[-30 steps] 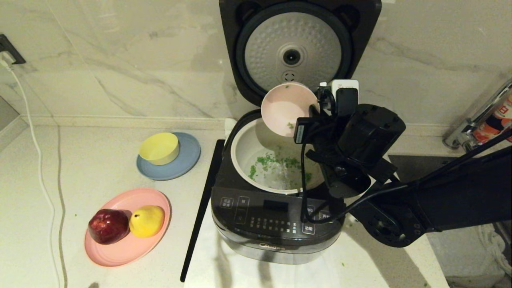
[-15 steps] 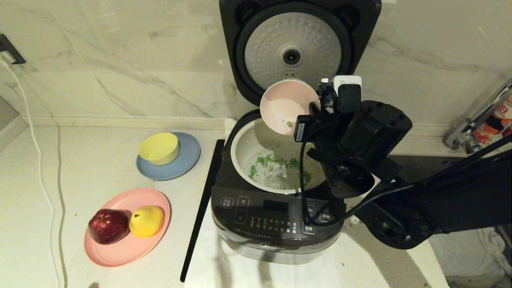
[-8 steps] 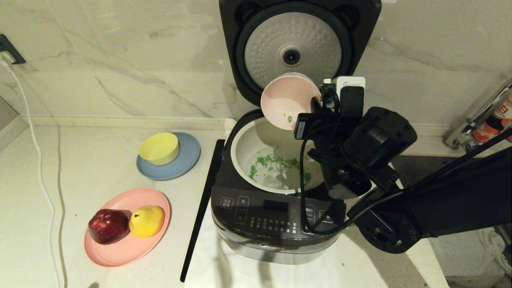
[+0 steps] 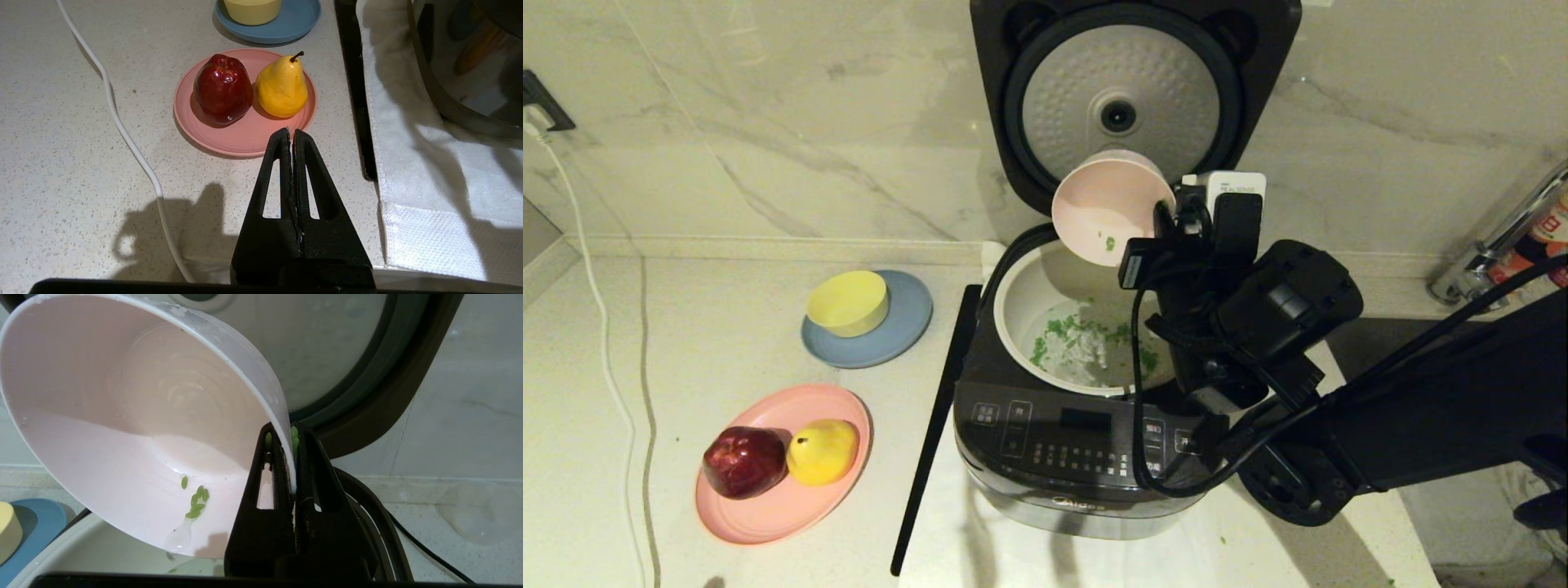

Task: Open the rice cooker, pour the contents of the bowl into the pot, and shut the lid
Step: Pour the water from the bowl into the rice cooker

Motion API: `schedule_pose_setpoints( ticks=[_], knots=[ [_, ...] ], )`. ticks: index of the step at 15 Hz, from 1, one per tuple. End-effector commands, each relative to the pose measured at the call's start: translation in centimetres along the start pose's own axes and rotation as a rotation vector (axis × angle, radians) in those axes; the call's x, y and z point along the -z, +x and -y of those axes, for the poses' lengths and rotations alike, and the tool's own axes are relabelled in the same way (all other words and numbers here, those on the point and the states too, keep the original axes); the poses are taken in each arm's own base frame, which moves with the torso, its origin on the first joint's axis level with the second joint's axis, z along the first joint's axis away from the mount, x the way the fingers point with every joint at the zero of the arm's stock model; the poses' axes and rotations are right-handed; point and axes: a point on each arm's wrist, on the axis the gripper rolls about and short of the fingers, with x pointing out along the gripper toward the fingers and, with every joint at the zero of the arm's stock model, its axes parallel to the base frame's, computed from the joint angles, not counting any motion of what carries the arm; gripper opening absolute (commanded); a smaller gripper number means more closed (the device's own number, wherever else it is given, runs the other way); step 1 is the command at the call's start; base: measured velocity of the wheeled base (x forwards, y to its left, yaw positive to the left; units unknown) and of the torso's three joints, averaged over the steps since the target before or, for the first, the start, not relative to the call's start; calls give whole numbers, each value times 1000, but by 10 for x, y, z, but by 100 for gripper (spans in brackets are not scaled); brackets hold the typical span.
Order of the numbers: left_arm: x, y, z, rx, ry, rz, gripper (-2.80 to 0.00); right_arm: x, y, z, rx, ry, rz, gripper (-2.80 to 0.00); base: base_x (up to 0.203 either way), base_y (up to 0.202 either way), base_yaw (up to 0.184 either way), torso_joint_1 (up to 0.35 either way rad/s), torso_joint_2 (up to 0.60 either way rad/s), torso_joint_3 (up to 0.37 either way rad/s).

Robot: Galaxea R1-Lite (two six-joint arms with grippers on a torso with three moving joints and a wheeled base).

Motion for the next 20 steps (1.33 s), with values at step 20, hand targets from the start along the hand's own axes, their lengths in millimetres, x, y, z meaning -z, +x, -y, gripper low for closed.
schedule_pose_setpoints(
  ticks=[20],
  knots=[
    [2,1,0,0,0,-8,-280,15,-9,-9,-35,-42,-15,-280,0,0,0,0,0,0]
  ],
)
